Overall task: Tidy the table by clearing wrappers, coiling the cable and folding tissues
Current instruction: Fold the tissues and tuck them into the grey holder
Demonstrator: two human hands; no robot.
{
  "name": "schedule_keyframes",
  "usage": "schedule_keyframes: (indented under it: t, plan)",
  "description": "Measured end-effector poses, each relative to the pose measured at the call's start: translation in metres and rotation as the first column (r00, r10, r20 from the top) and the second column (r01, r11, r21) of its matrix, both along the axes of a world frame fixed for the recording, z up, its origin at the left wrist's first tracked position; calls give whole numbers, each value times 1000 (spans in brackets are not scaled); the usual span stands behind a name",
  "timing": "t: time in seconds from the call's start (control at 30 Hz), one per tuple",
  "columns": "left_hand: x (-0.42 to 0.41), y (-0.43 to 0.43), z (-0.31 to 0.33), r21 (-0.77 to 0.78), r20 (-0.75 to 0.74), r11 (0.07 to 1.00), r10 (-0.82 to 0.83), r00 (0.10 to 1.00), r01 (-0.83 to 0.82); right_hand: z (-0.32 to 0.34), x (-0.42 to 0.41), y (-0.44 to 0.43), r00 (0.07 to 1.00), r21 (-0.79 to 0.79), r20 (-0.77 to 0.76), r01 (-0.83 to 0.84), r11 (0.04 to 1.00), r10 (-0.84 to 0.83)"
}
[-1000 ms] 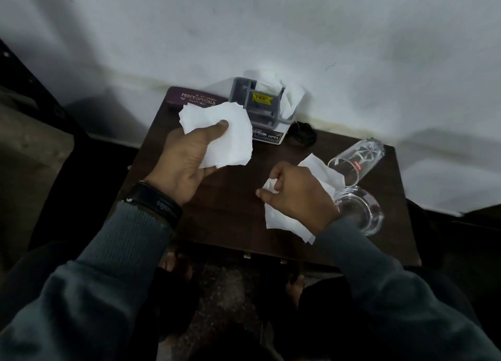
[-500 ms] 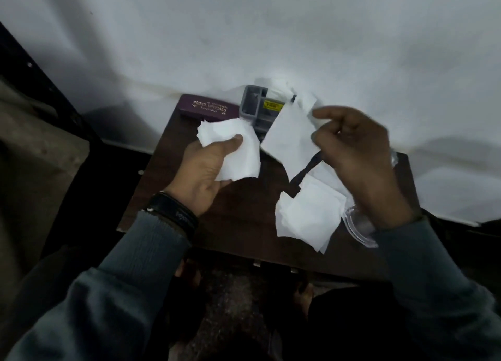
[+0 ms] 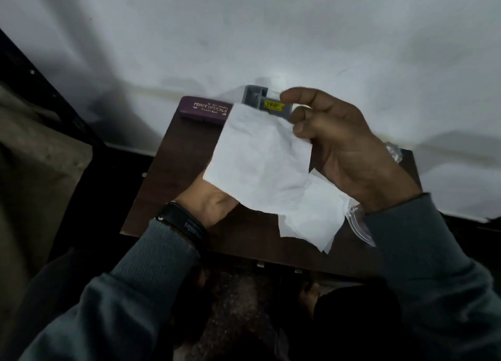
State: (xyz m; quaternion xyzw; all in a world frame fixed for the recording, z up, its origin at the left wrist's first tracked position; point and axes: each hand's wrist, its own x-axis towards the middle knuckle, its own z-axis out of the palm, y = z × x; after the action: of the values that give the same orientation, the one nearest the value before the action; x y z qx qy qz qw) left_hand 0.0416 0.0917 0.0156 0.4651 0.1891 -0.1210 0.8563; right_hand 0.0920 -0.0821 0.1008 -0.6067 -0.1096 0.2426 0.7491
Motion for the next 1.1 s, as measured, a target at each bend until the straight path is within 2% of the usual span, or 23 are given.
schedule_keyframes:
  t: [0.13,0.27,0.37,0.5,0.67,0.77,0.9,1.0,1.1]
  plan:
    - [3,-6,12,6,-25,997,-73,997,73,-17,10,-15,980,-335,198,73,940,-6]
    - [5,-7,17,-38,-80,997,-74,994,71,-20,16,-25,966,-476,253,83,875,47]
    - [7,-7,19,-112,-105,991,-81,991,69,-22,17,-27,959,-517,260,37,855,115]
    - [6,-10,23,-125,-74,985,-125,989,116,-23,21,-33,963,-516,212,-34,856,166]
    - [2,-13,22,84,-98,977,-189,977,197,-25,23,-36,958,-520,202,-70,852,202]
    - [1,-15,20,77,-85,989,-121,989,127,-26,22,-35,967,-465,228,7,885,112]
    - [5,-14,30,-105,-64,993,-69,996,62,-29,13,-25,965,-255,224,193,947,-137]
    - [5,-11,28,-287,-21,958,-13,1000,7,-33,4,-14,943,-100,135,318,943,-304]
    - [4,-9,21,-380,-5,925,21,1000,-21,-38,-3,-4,907,47,-14,422,906,-421]
